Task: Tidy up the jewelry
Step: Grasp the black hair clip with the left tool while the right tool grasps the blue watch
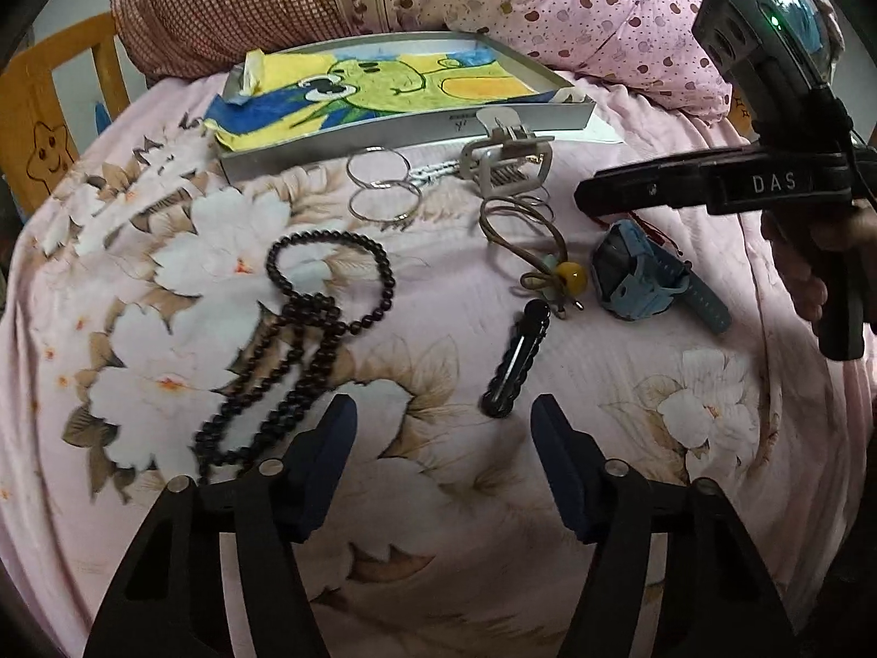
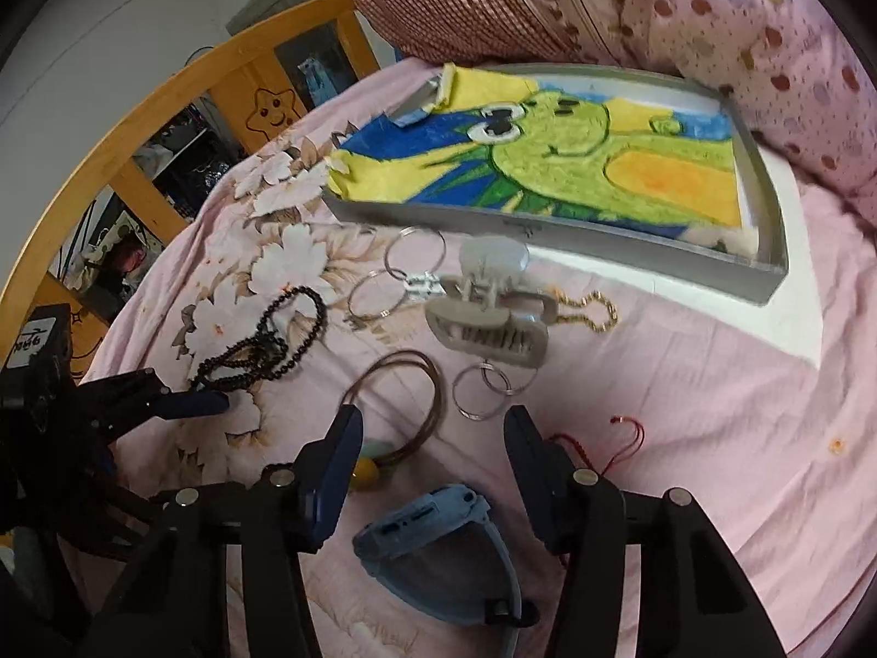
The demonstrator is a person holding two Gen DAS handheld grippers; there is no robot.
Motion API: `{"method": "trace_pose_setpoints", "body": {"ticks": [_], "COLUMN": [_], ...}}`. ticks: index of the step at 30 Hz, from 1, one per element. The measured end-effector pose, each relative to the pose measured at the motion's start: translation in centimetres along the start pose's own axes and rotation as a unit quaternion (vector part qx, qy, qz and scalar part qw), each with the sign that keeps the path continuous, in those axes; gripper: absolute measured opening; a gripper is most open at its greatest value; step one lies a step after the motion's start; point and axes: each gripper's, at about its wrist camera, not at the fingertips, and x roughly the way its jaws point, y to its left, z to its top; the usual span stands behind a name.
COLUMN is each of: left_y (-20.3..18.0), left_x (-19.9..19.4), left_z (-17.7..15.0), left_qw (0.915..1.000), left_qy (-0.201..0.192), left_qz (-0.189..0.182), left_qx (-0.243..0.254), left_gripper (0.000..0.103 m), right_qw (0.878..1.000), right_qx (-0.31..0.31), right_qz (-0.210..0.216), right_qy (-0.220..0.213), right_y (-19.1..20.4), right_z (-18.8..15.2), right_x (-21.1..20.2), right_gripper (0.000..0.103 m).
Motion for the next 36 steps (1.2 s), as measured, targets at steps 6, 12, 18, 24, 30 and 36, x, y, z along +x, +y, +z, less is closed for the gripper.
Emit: {"method": "trace_pose_setpoints", "body": {"ticks": [6, 12, 18, 24, 30, 36], "left_y": [-0.8, -1.1, -1.5, -2.1, -3.4, -3.2], "left_x": [0.7, 1.4, 1.9, 1.3, 1.9, 2.8], "left_z": [0.3, 0.9, 1.1, 1.2, 1.7, 2.2], "left_qw": [0.9999, 0.9997, 0.9993, 0.9993, 0.9961, 0.9939], "left_qy": [-0.001, -0.002, 0.001, -0.015, -0.017, -0.004], "left_qz": [0.007, 0.023, 0.038, 0.023, 0.036, 0.028], "left_qx": [-0.01, -0.006, 0.001, 0.023, 0.079, 0.107], "left_gripper": [0.049, 0.04, 0.023, 0.023, 0.023, 0.023], "right_qw": [1.0, 0.999, 0.999, 1.0, 0.999, 0.999], "right_qx": [0.027, 0.023, 0.02, 0.013, -0.004, -0.012], "right_qz": [0.01, 0.025, 0.035, 0.009, -0.02, -0.031], "right_qy": [0.002, -0.004, -0.007, 0.004, 0.026, 0.037], "right_y": [-1.1, -1.0, -1.0, -1.8, -1.8, -1.6], "right_z": [-1.8, -2.6, -3.3, -4.5, -4.8, -4.8], "right_x": [0.1, -0.6, -1.7, -3.2, -2.5, -1.6], "right_gripper": [0.051, 0.05, 0.05, 0.05, 0.026, 0.021]}}
